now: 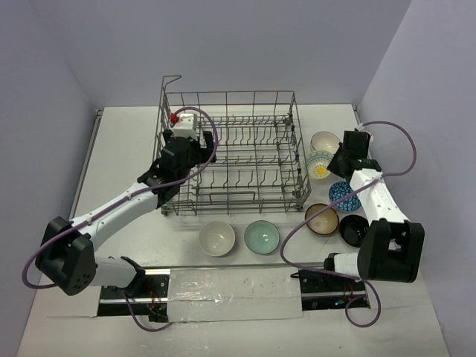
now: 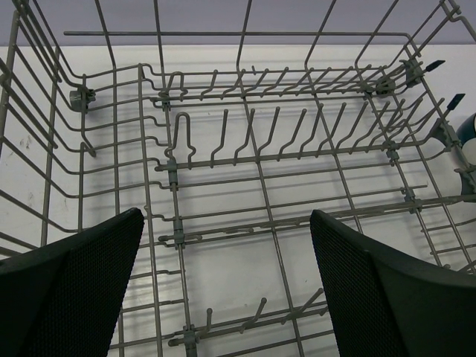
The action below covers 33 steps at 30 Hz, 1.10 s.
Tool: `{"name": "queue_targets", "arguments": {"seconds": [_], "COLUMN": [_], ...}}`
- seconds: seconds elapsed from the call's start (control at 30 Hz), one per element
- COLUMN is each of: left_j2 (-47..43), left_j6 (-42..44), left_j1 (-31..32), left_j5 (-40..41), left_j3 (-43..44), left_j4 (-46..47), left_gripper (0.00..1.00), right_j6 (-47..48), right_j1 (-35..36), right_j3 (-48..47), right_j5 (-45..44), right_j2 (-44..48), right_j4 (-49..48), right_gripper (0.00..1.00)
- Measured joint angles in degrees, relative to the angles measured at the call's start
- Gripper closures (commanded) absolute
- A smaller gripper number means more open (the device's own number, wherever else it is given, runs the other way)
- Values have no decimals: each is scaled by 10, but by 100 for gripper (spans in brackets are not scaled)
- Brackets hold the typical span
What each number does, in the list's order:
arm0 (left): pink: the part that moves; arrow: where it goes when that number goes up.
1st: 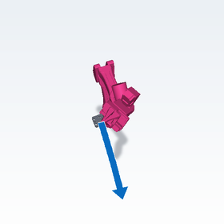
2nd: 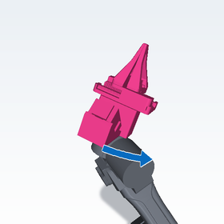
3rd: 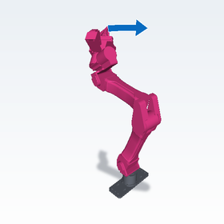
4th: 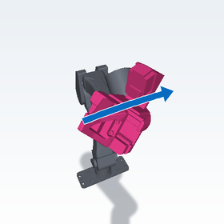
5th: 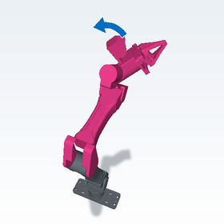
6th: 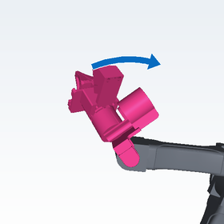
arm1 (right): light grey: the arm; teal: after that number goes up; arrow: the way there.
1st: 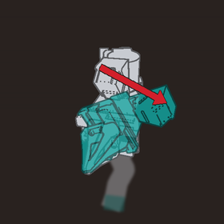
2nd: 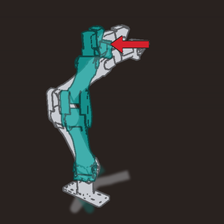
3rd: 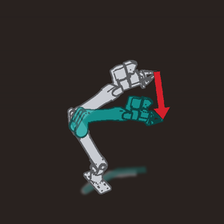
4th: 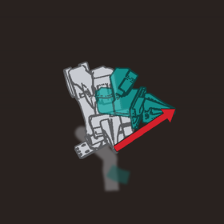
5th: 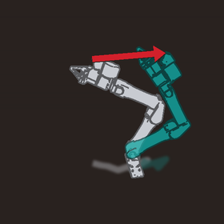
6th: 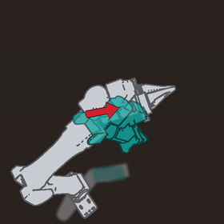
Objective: Load the bowls into the dish rack
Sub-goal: Pick up the bowl from the center of the board, then pass from the right arm to the left
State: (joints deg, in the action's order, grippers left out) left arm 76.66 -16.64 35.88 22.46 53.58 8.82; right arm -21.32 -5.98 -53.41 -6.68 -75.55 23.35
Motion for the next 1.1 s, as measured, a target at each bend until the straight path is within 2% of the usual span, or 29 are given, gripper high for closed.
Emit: {"name": "queue_targets", "arguments": {"seconds": [0.57, 0.97, 1.1], "left_j2": [3, 10, 11], "left_j6": [47, 132, 178], "left_j1": [32, 32, 32], "left_j5": [20, -80, -132], "left_j3": [17, 58, 78], "left_j4": [-16, -13, -21], "left_gripper": [1, 1, 1], "right_j6": [0, 12, 17], "right_j1": [21, 52, 55], "right_j3": [-27, -137, -186], "right_j5": [-51, -71, -45], "right_j2": [98, 93, 79], "right_j4": [36, 87, 99], "right_gripper": [100, 100, 100]}}
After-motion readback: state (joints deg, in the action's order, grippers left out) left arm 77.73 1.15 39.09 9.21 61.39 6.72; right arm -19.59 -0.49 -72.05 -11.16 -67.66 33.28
